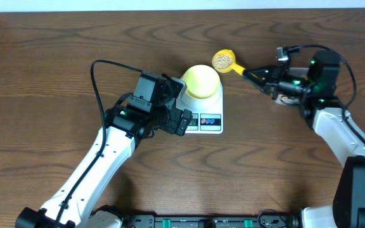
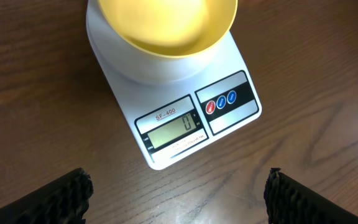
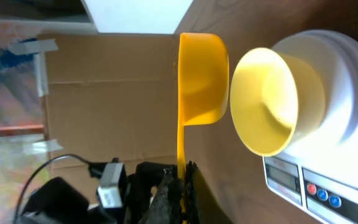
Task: Scoop item into bowl and weigh 50g on scale
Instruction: 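Carry the scoop over the bowl on the scale and tip it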
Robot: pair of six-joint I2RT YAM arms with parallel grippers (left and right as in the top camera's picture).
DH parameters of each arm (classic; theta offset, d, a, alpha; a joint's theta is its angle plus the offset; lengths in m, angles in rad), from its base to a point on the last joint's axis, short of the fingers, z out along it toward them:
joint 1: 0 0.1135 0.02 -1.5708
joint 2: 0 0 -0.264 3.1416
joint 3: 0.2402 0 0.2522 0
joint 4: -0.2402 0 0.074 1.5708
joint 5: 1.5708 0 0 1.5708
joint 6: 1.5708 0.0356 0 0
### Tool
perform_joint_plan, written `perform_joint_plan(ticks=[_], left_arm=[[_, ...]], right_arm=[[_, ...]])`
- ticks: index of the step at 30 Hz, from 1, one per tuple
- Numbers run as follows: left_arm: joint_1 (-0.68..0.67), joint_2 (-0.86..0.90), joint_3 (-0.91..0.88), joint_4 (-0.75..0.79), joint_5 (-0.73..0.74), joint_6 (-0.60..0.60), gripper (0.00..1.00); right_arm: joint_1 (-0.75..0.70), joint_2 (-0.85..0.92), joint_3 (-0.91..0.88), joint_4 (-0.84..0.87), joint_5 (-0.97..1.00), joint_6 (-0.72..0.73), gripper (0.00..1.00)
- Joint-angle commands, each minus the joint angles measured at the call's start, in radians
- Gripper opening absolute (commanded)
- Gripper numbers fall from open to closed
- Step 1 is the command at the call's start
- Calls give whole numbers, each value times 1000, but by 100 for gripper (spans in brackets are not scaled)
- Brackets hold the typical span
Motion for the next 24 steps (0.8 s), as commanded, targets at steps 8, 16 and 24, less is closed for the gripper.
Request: perform_joint_plan(ticks=[8, 16, 24], left_arm=[[0, -11, 11, 0, 12, 5, 90], [0, -11, 11, 0, 12, 5, 90], [0, -11, 11, 0, 12, 5, 90]], right_arm=[[130, 5, 3, 6, 176, -286, 1], [213, 5, 3, -49, 372, -373, 1], [218, 5, 3, -118, 438, -579, 1]])
